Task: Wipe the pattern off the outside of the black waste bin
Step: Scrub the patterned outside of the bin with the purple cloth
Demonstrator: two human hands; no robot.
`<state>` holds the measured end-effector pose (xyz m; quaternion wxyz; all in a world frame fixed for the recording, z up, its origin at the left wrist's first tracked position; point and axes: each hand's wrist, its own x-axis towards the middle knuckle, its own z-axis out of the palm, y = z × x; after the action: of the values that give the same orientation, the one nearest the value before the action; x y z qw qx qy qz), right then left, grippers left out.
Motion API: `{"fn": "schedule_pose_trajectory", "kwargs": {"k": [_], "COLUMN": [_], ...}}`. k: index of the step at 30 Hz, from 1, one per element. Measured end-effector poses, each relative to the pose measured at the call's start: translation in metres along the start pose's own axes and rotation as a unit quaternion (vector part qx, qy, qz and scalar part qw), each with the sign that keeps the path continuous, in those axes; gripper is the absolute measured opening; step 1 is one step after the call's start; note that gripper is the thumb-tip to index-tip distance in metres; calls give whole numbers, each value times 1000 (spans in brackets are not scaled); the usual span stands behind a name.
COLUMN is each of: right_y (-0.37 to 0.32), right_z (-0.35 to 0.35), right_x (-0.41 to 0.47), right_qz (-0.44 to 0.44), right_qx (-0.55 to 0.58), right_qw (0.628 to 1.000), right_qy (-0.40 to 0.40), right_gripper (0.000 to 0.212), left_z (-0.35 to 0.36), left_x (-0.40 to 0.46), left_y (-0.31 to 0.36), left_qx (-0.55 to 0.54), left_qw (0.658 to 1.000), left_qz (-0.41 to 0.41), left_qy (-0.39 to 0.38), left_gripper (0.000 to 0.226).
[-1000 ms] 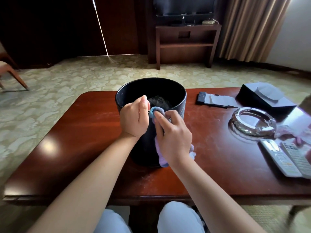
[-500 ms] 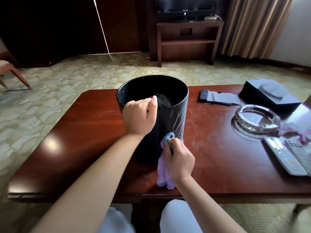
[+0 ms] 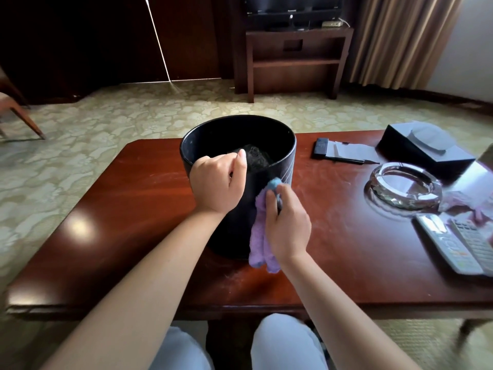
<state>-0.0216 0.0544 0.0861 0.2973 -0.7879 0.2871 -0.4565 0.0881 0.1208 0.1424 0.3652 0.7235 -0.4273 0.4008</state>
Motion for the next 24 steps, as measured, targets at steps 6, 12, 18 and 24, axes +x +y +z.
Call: {"fn": "schedule_pose_trajectory", "kwargs": {"k": [6, 12, 18, 24], "right_y": [58, 64, 27, 58], "right_z": [13, 13, 10, 18], "right_x": [-51, -55, -23, -44], "right_qz": [129, 123, 54, 137], "right_qx": [-107, -106, 18, -65], "right_qw": [957, 954, 998, 977], "right_qy": [-237, -252, -37, -153], "right_gripper": [13, 12, 16, 13], "left_z": [-1, 0, 1, 1], "left_x": [1, 0, -1, -1], "left_y": [1, 1, -1, -1], "left_qx": [6, 13, 4, -5], "left_qw": [1000, 1000, 1000, 1000], "left_qz": [3, 9, 14, 13], "left_qy": [2, 6, 5, 6], "left_gripper": [39, 43, 42, 41]}}
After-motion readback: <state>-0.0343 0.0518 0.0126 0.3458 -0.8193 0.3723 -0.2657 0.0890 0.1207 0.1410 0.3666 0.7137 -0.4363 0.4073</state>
